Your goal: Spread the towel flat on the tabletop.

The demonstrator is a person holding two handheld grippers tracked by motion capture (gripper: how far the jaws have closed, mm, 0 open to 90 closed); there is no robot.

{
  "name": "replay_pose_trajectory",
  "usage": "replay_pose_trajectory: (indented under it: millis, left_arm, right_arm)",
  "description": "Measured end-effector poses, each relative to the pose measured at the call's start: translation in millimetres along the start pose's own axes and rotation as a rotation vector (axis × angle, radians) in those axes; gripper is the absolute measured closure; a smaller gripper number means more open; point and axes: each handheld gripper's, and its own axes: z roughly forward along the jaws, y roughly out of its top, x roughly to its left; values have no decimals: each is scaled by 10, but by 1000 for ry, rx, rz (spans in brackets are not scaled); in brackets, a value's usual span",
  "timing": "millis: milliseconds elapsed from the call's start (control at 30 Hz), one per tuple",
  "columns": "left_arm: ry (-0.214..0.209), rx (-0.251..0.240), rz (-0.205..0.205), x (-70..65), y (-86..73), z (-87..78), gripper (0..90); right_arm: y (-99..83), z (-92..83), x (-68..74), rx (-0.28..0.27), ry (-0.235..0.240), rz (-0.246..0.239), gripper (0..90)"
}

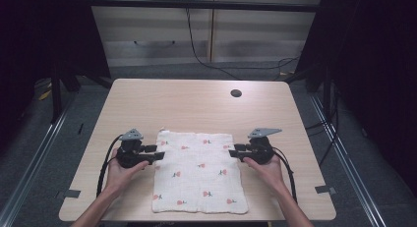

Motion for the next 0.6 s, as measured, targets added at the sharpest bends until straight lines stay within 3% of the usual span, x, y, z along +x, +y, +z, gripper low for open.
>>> replay_pose_trajectory:
  millis: [167, 267, 333, 500, 600]
  left_arm:
    - [14, 57, 39, -32, -60, 137, 545]
    - [31, 47, 69, -42, -97, 172, 546]
    - [36, 50, 92, -47, -105, 171, 556]
    - [29, 34, 120, -59, -125, 189, 560]
    - [21, 32, 110, -86, -127, 202, 483]
  right_arm:
    - [12, 249, -3, 65, -5, -28, 628]
    - [-19, 301, 17, 86, -23, -48, 653]
    - [-33, 289, 36, 86, -39, -63, 678]
    - [-89, 226, 25, 82, -25, -39, 677]
    - [-146, 171, 22, 72, -12, -31, 679]
